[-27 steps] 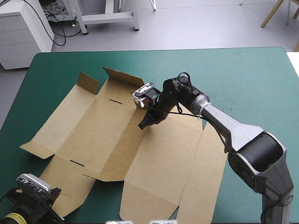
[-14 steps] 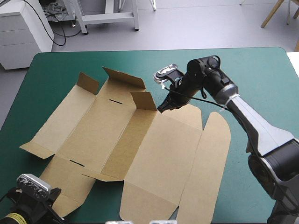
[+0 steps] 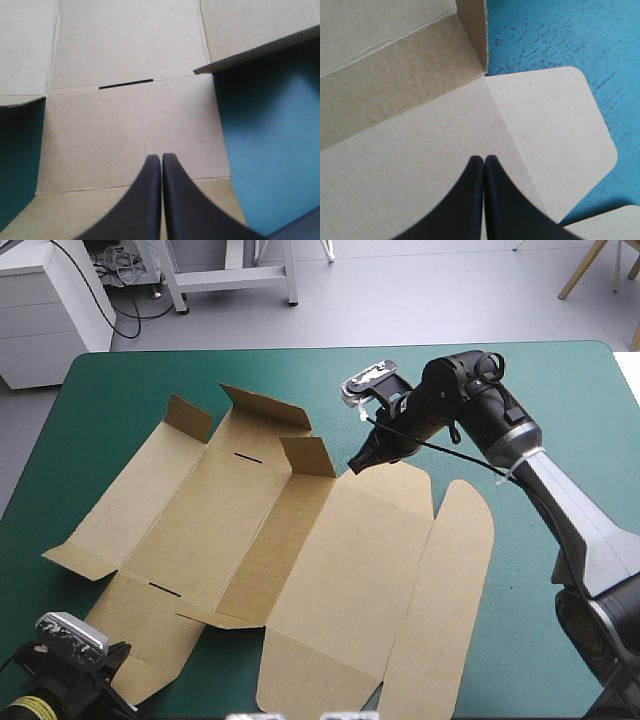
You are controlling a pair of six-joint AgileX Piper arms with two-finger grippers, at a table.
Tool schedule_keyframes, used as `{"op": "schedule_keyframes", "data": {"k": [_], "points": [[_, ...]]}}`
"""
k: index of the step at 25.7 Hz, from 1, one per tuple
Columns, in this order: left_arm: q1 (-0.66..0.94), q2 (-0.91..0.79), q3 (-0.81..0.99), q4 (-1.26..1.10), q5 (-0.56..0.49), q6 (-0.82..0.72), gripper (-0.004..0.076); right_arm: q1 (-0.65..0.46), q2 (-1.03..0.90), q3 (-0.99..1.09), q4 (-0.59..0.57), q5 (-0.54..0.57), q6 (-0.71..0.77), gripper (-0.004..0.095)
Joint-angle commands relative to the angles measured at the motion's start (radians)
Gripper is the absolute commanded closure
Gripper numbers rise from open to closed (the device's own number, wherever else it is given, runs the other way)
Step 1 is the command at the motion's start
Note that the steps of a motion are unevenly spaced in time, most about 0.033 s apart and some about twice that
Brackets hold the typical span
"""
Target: Fold the box
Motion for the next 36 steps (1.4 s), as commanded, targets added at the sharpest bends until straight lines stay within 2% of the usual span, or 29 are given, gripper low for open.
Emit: {"op": "schedule_keyframes", "data": {"k": [1, 3, 5, 6, 7, 8, 9, 10, 12, 14, 20, 36], "points": [[0.0, 0.013, -0.021, -0.001, -0.057, -0.004, 0.0734, -0.006, -0.05, -0.029, 0.014, -0.039, -0.028, 0.0923], [0.0, 0.013, -0.021, -0.001, -0.057, -0.004, 0.0734, -0.006, -0.05, -0.029, 0.014, -0.044, -0.057, 0.0906], [0.0, 0.013, -0.021, -0.001, -0.057, -0.004, 0.0734, 0.0, -0.05, -0.029, 0.014, -0.044, -0.057, 0.0815], [0.0, 0.013, -0.021, -0.001, -0.057, -0.004, 0.0734, 0.0, -0.05, -0.029, 0.016, -0.044, -0.057, 0.0716], [0.0, 0.013, -0.021, -0.001, -0.057, -0.004, 0.0734, 0.0, -0.05, -0.029, 0.016, -0.044, -0.057, 0.0673], [0.0, 0.013, -0.021, -0.001, -0.057, -0.004, 0.0734, 0.0, -0.05, -0.029, 0.016, -0.044, -0.057, 0.0571], [0.0, 0.013, -0.021, -0.001, -0.057, -0.004, 0.0734, 0.0, -0.05, -0.029, 0.016, -0.044, -0.057, 0.051], [0.0, 0.013, -0.021, -0.001, -0.057, -0.004, 0.0734, 0.0, -0.048, -0.029, 0.016, -0.044, -0.057, 0.0405], [0.0, 0.013, -0.021, -0.001, -0.057, -0.004, 0.0734, 0.0, -0.044, -0.029, 0.026, -0.054, -0.042, 0.0359], [0.0, 0.013, -0.021, -0.001, -0.057, -0.004, 0.0734, 0.0, -0.035, -0.029, 0.066, -0.075, -0.021, 0.0359], [0.0, 0.013, -0.021, -0.001, -0.057, -0.004, 0.0734, 0.0, -0.005, -0.057, 0.082, -0.227, -0.167, 0.0361], [0.0, 0.013, -0.021, -0.001, -0.057, -0.004, 0.0734, 0.021, 0.256, -0.22, 0.182, -0.261, -0.473, 0.0377]]}}
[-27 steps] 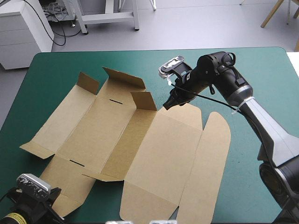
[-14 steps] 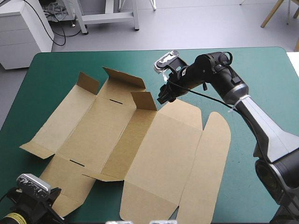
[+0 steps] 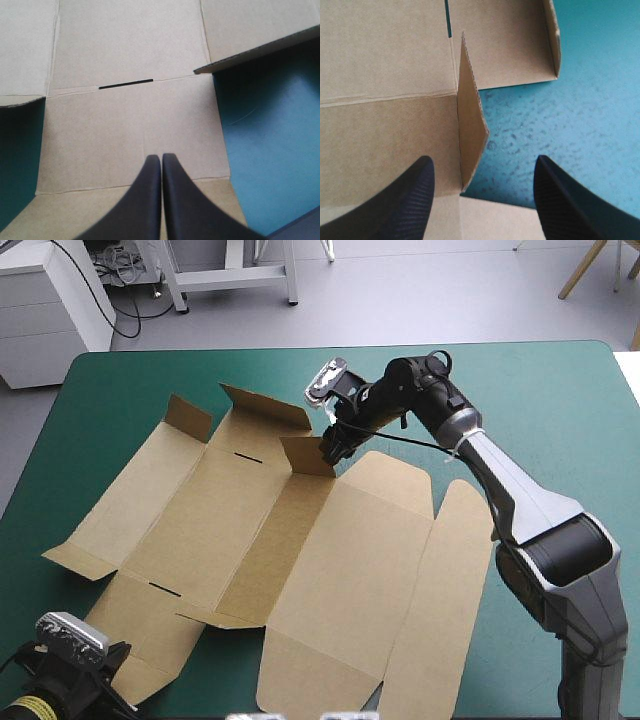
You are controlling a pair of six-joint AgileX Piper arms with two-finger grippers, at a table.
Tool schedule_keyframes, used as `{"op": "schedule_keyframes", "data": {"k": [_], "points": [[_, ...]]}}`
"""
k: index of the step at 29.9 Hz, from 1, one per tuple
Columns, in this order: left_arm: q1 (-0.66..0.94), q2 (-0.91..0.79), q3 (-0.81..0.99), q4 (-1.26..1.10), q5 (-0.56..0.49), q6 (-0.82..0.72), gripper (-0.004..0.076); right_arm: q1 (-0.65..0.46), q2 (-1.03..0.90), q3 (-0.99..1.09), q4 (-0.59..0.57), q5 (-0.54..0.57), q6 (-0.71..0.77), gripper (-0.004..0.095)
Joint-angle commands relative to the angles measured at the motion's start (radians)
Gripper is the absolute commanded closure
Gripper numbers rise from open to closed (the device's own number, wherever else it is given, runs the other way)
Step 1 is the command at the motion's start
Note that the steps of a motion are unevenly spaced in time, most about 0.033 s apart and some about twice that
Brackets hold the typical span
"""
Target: Fold the box
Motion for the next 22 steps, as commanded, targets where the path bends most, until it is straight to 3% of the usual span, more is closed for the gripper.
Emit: {"op": "schedule_keyframes", "data": {"k": [1, 7, 14, 20, 22], "points": [[0.0, 0.013, -0.021, -0.001, -0.057, -0.004, 0.0734, 0.018, -0.016, -0.052, 0.045, -0.071, -0.085, 0.0383], [0.0, 0.013, -0.021, -0.001, -0.057, -0.004, 0.0734, 0.036, 0.049, -0.057, 0.061, -0.176, -0.129, 0.0422], [0.0, 0.013, -0.021, -0.001, -0.057, -0.004, 0.0734, 0.038, 0.095, -0.057, 0.056, -0.145, -0.16, 0.0499], [0.0, 0.013, -0.021, 0.001, -0.057, -0.004, 0.0734, 0.042, 0.099, -0.057, 0.055, -0.095, -0.199, 0.072], [0.0, 0.013, -0.021, 0.003, -0.057, -0.004, 0.0734, 0.042, 0.099, -0.057, 0.045, -0.073, -0.204, 0.0857]]}}
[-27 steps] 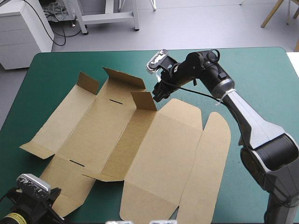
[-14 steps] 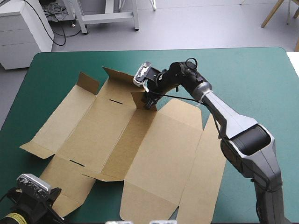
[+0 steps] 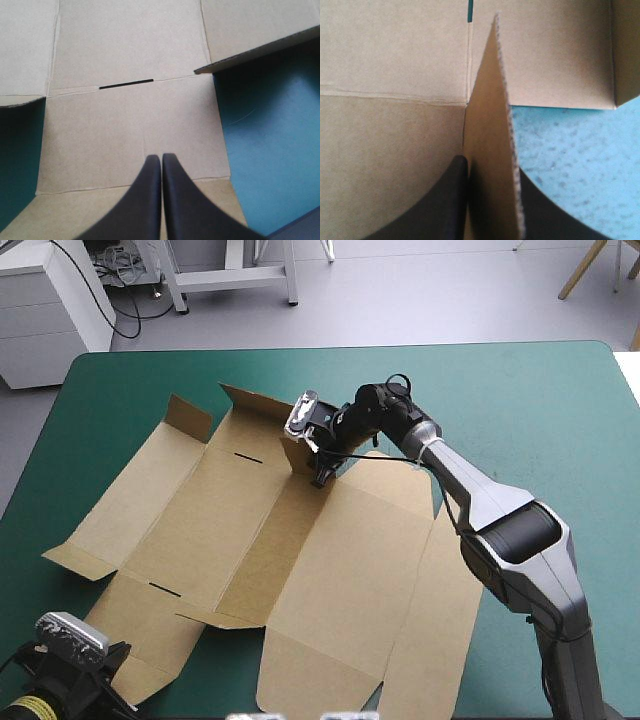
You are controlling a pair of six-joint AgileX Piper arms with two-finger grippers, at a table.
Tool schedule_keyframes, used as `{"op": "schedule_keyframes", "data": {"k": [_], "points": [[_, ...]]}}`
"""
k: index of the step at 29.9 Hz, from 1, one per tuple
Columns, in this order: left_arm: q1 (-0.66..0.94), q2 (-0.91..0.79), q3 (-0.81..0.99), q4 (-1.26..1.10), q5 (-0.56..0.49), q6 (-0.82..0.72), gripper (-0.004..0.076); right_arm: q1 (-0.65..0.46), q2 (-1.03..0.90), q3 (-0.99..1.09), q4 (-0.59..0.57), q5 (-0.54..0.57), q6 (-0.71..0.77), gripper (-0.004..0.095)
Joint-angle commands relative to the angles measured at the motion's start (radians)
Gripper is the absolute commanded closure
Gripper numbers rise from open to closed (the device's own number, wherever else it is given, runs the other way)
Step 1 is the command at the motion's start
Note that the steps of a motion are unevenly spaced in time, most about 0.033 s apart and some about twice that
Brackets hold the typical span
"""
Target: Fold the box
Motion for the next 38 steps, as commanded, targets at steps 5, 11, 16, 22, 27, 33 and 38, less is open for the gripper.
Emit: {"op": "schedule_keyframes", "data": {"k": [5, 11, 16, 22, 27, 33, 38], "points": [[0.0, 0.013, -0.021, 0.003, -0.057, -0.004, 0.0734, 0.002, -0.065, -0.032, -0.005, 0.018, -0.076, 0.0927], [0.0, 0.013, -0.021, -0.024, -0.066, -0.004, 0.0734, 0.002, -0.065, -0.073, -0.098, 0.01, -0.272, 0.0927], [0.0, 0.013, -0.021, -0.024, -0.137, -0.004, 0.0734, 0.002, -0.065, -0.111, -0.1, 0.096, -0.455, 0.0927], [0.0, 0.013, -0.052, 0.003, -0.264, -0.004, 0.0734, 0.002, -0.067, -0.122, -0.098, 0.258, -0.434, 0.0927], [0.0, 0.013, -0.054, 0.03, -0.28, -0.004, 0.0734, 0.002, -0.067, -0.122, -0.063, 0.258, -0.457, 0.0928], [0.0, 0.013, -0.054, 0.03, -0.278, -0.004, 0.0734, 0.002, -0.067, -0.122, -0.041, 0.258, -0.399, 0.0927], [0.0, 0.013, -0.054, 0.03, -0.278, -0.004, 0.0734, 0.004, -0.067, -0.122, -0.045, 0.258, -0.302, 0.0926]]}}
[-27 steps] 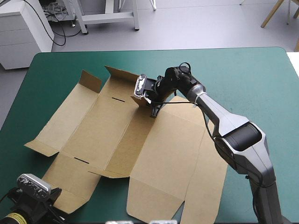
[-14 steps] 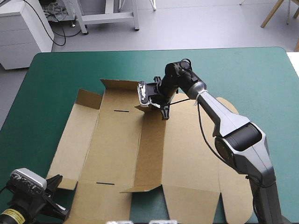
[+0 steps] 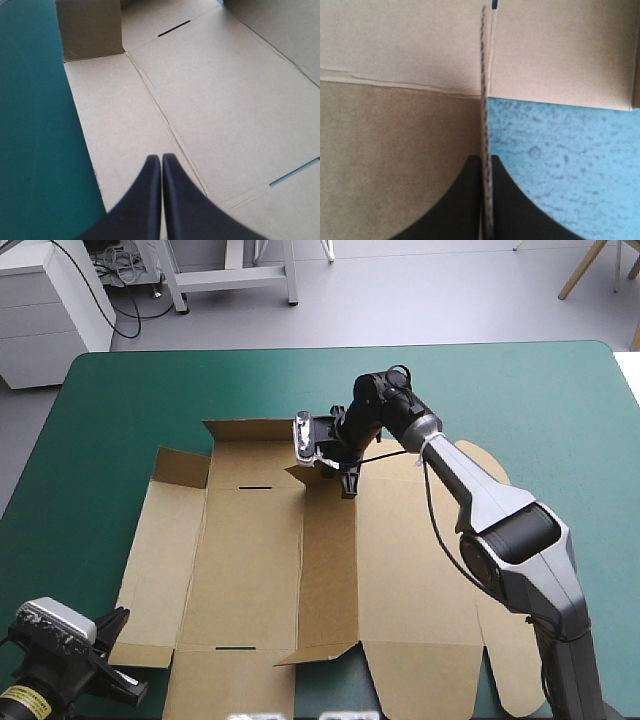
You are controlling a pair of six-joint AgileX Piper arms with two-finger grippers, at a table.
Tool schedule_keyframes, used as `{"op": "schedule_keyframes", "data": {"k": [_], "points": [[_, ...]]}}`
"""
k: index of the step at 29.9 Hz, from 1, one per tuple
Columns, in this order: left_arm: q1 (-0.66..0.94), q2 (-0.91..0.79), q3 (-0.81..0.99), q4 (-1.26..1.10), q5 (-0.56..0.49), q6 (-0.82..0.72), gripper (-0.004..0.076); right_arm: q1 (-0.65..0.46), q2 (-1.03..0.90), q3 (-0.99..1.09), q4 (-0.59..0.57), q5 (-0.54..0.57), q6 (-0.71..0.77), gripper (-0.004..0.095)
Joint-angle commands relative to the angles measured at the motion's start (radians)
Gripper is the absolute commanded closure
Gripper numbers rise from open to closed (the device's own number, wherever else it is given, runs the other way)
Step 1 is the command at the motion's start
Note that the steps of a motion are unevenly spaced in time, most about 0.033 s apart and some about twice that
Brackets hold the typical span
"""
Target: Fold the box
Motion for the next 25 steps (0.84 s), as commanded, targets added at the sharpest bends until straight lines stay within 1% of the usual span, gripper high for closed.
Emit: {"op": "schedule_keyframes", "data": {"k": [1, 3, 5, 9, 10, 12, 14, 18, 19, 20, 22, 23, 25], "points": [[0.0, 0.013, -0.032, 0.003, -0.071, -0.004, 0.0734, -0.001, -0.067, -0.032, 0.025, -0.004, 0.048, 0.0919], [0.0, 0.013, -0.032, 0.003, -0.066, -0.004, 0.0734, -0.001, -0.067, -0.032, 0.016, -0.006, 0.072, 0.0881], [0.0, 0.013, -0.032, 0.005, -0.058, -0.004, 0.0734, -0.001, -0.067, -0.032, 0.003, -0.006, 0.114, 0.0787], [0.0, 0.013, -0.032, 0.005, -0.035, -0.004, 0.0734, -0.001, -0.069, -0.032, -0.019, -0.006, 0.18, 0.0468], [0.0, 0.013, -0.032, 0.005, -0.031, -0.004, 0.0734, -0.001, -0.071, -0.032, -0.031, -0.006, 0.193, 0.0409], [0.0, 0.013, -0.032, 0.005, -0.024, -0.004, 0.0734, -0.001, -0.087, -0.032, -0.08, -0.006, 0.229, 0.0367], [0.0, 0.013, -0.032, 0.005, -0.02, -0.004, 0.0734, -0.003, -0.112, -0.032, -0.181, -0.006, 0.293, 0.0381], [0.0, 0.013, -0.032, 0.005, 0.004, -0.004, 0.0734, -0.007, -0.184, -0.032, -0.47, -0.006, 0.569, 0.0457], [0.0, 0.013, -0.032, 0.005, 0.01, -0.004, 0.0734, -0.017, -0.206, -0.032, -0.513, -0.006, 0.624, 0.0479], [0.0, 0.013, -0.032, 0.005, 0.017, -0.004, 0.0734, -0.026, -0.229, -0.032, -0.53, -0.006, 0.663, 0.0502], [0.0, 0.013, -0.032, 0.005, 0.033, -0.004, 0.0734, -0.055, -0.275, -0.032, -0.526, -0.006, 0.744, 0.055], [0.0, 0.013, -0.032, 0.007, 0.045, -0.004, 0.0734, -0.074, -0.307, -0.032, -0.515, -0.006, 0.823, 0.0586], [0.0, 0.013, -0.032, 0.007, 0.061, -0.004, 0.0734, -0.119, -0.356, -0.032, -0.496, -0.004, 0.915, 0.0636]]}}
